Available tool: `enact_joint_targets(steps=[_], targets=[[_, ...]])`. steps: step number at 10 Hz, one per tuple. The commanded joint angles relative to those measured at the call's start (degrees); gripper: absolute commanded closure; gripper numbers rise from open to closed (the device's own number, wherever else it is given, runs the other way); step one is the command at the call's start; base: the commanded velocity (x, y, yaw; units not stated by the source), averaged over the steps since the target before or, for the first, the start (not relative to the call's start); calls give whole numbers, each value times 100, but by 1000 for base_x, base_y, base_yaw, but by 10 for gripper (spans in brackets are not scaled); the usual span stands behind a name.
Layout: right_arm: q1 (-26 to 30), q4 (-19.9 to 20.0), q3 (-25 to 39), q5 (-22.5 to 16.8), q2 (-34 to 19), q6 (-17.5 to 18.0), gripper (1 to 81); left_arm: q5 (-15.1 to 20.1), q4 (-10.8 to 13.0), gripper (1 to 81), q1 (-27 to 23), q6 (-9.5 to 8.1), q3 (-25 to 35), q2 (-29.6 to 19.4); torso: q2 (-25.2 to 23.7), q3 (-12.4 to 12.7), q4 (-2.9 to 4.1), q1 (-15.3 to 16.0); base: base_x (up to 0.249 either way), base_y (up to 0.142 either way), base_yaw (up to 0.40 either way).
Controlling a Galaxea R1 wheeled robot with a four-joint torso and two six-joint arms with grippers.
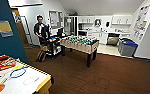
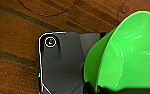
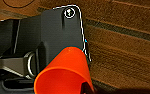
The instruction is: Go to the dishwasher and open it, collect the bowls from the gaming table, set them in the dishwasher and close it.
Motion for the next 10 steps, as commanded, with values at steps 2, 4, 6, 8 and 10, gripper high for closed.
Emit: enact_joint_targets(steps=[2,4,6,8,10], targets=[[202,-52,-45,-272,-69,-12,811,184,50,811,-258,4,43,-94,0,0,0,0,0,0,-308],[202,-61,-54,-272,-69,-13,811,184,51,811,-258,4,43,-94,0,0,0,0,0,0,-308],[211,-52,-45,-272,-69,-13,811,184,42,811,-258,4,43,-85,0,0,0,0,0,0,-308],[211,-35,-63,-272,-69,-5,811,184,43,811,-258,4,43,-85,0,0,0,0,0,0,-308],[211,-35,-54,-272,-69,-5,811,183,42,811,-258,4,43,-85,0,0,0,0,0,0,-308]])
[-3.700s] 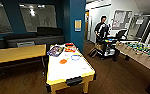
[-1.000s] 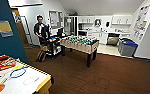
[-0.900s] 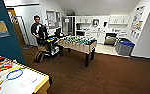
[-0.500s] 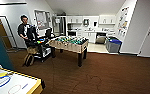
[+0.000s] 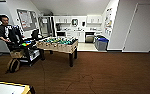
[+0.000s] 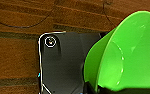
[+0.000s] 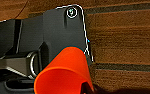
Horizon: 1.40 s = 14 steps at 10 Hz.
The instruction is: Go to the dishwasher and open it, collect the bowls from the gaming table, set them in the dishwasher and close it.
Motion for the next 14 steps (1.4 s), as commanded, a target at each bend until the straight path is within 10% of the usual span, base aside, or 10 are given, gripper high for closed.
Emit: enact_joint_targets(steps=[1,14], targets=[[207,-41,-54,-272,-124,-4,811,176,45,811,-258,4,43,-86,0,0,0,0,0,0,-308],[224,-50,-63,-272,-124,-13,811,79,45,811,-249,12,262,-201,0,0,0,0,10,-31,-95]])
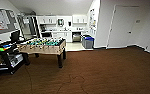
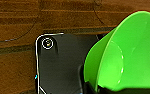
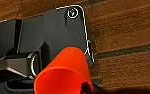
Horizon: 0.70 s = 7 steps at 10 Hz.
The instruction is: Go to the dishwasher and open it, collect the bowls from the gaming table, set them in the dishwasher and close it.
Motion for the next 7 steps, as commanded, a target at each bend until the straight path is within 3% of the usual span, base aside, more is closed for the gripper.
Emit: enact_joint_targets(steps=[1,4,7], targets=[[200,-33,-56,-261,-140,-5,811,152,50,811,-249,11,67,-111,0,0,0,0,0,0,0],[191,-33,-56,-261,-140,-13,811,135,51,811,-231,11,67,-120,0,0,0,0,0,0,0],[200,-42,-56,-261,-140,-13,811,134,51,811,-223,11,67,-111,-5,2,0,-1,83,0,0]])
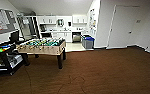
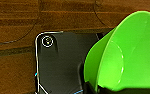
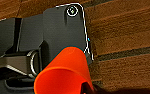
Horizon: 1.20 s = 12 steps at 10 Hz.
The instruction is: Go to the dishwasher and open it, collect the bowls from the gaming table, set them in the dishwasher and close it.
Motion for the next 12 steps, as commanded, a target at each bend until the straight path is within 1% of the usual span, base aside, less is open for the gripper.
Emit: enact_joint_targets(steps=[1,10,12], targets=[[226,-38,-56,-250,-132,-12,811,141,51,811,-261,11,61,-111,0,0,0,3,100,0,0],[210,-38,-56,-250,-132,-12,811,141,51,811,-261,11,61,-94,0,0,0,6,118,0,0],[209,-38,-56,-250,-133,-12,811,132,51,811,-269,11,61,-94,0,0,0,6,137,-78,0]])
